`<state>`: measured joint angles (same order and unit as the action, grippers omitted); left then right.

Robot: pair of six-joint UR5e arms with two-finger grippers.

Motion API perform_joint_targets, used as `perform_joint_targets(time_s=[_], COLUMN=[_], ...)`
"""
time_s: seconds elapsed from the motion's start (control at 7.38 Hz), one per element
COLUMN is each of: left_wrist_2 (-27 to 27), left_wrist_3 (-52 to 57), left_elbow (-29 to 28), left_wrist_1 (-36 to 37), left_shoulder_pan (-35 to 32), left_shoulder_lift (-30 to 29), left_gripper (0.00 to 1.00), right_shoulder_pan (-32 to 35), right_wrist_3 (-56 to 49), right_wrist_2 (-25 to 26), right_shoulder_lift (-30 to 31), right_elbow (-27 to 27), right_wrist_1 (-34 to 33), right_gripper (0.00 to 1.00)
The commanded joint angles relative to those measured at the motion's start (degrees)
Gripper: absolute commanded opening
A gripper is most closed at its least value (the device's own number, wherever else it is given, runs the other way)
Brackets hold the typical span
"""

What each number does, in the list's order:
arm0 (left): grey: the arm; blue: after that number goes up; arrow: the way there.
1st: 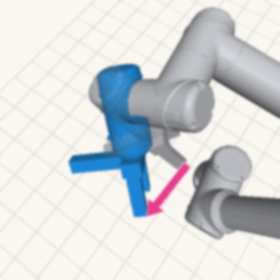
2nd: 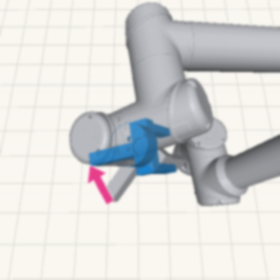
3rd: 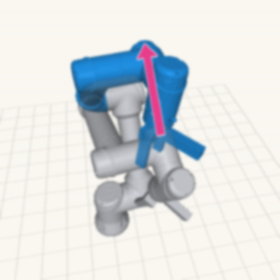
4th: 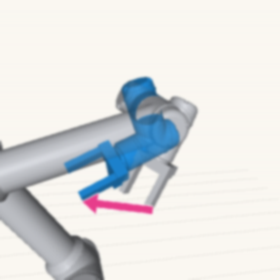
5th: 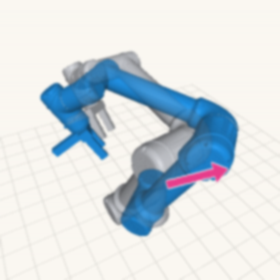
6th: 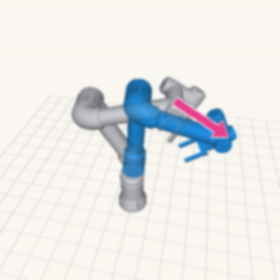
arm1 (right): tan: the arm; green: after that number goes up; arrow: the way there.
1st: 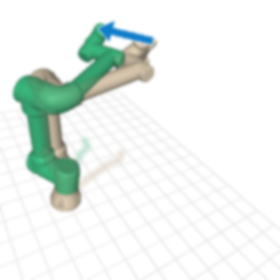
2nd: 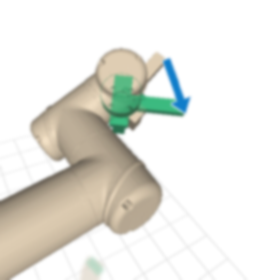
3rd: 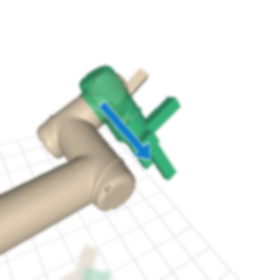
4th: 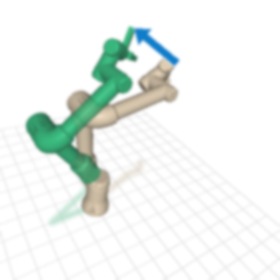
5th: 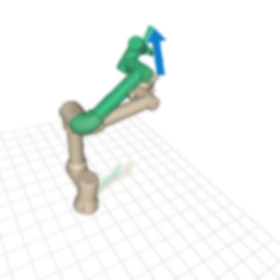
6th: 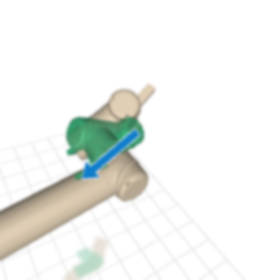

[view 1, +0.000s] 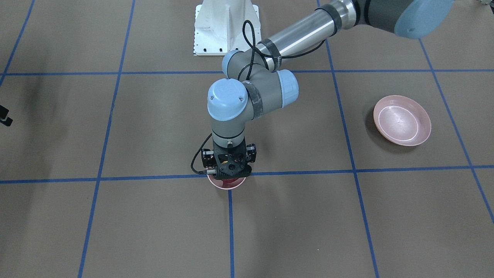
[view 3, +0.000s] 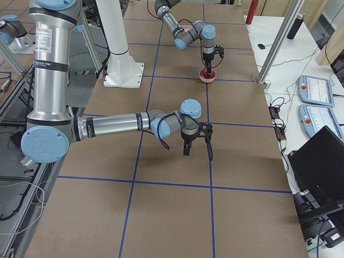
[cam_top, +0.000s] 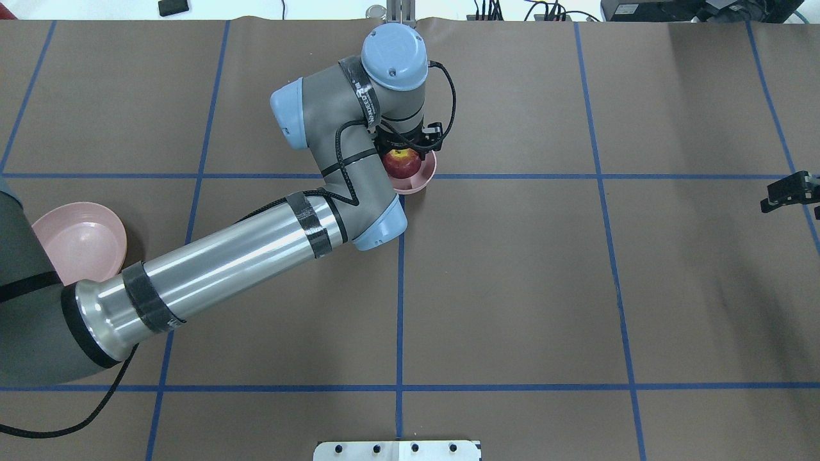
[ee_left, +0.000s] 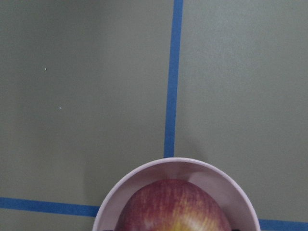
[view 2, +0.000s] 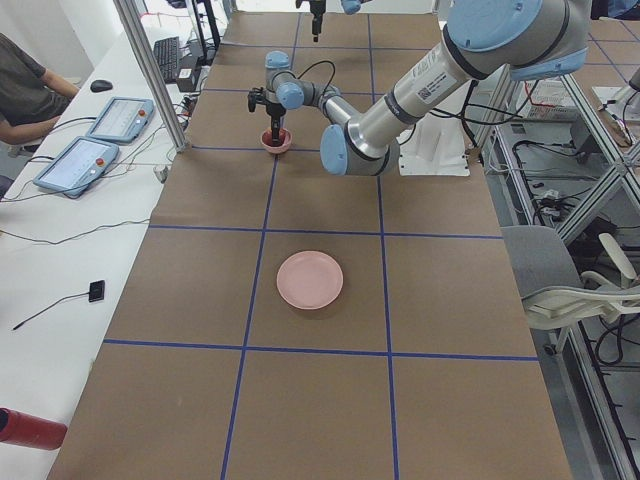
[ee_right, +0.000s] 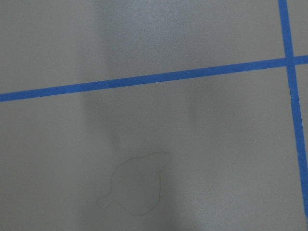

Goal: Move apple from plate to bowl
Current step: 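Lower the apple into the pink bowl and open the left gripper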

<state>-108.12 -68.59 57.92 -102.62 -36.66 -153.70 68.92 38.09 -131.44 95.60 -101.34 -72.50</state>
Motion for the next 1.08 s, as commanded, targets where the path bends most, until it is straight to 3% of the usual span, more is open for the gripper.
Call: perform_joint_targets(time_s=[0.0, 0.27, 0.54, 0.81, 0.95], left_wrist_2=[0.98, 1.07, 0.64, 0.46, -2.24], left_wrist_3=[0.39, 0.47, 1.26, 10.27, 16.67], left_elbow=[0.35, 1.31, 9.7, 35.99, 44.13], left_wrist_1=[0.05, 0.23, 7.38, 10.42, 10.6], left_shoulder_pan=[0.18, 0.1, -1.3, -3.76, -6.82], left_shoulder_lift=[-0.02, -0.11, 1.2, 21.57, 29.69], left_gripper=[0.97, 0.97, 0.97, 0.97, 0.97], right_shoulder_pan=[-0.01, -0.01, -0.01, -0.01, -0.01], right_wrist_3=[0.06, 0.06, 0.06, 0.06, 0.06], right_wrist_2=[0.04, 0.13, 0.22, 0.39, 0.39], right_shoulder_lift=[-0.41, -0.5, -0.5, -0.77, -0.86], right_elbow=[0.09, 0.09, 0.09, 0.26, 0.26], right_wrist_1=[-0.09, -0.09, -0.09, -0.09, -0.18], right_gripper=[1.0, 1.0, 1.0, 1.0, 1.0])
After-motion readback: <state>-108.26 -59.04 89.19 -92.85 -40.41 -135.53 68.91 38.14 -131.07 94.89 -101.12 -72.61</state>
